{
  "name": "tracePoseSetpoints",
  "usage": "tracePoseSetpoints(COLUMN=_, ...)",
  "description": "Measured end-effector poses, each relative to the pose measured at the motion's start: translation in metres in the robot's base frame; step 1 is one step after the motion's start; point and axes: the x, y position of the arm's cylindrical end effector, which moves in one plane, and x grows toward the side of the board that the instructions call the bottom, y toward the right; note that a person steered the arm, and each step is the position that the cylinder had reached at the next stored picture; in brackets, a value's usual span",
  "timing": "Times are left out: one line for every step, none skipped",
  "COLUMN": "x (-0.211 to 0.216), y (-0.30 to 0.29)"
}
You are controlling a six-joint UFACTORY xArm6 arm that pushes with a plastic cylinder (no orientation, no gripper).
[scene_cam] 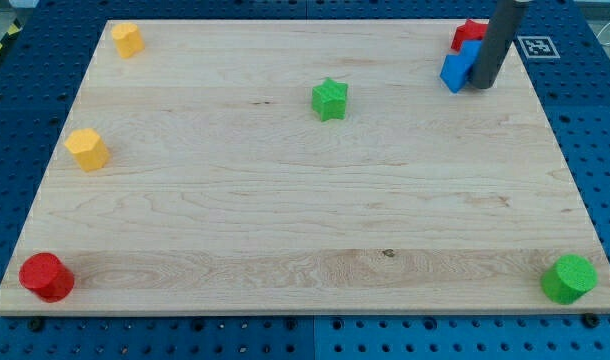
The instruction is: Point your arm towards the red circle
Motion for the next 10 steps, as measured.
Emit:
tracePoseSetpoints(x=0.0, y=0.0)
tracePoseSetpoints(x=0.01, y=-0.001)
tracePoseSetpoints(x=0.066, y=-0.025)
tracePoseSetpoints(x=0.13, y=-0.072)
tracePoseSetpoints(x=0.192, y=-0.137)
tracePoseSetpoints(x=0.246, y=-0.206)
tracePoseSetpoints(x=0.268, y=-0.25)
tracePoseSetpoints(x=0.271, y=-0.263)
tracePoseSetpoints(x=0.286, y=-0.321)
tracePoseSetpoints(x=0.293, y=-0.343)
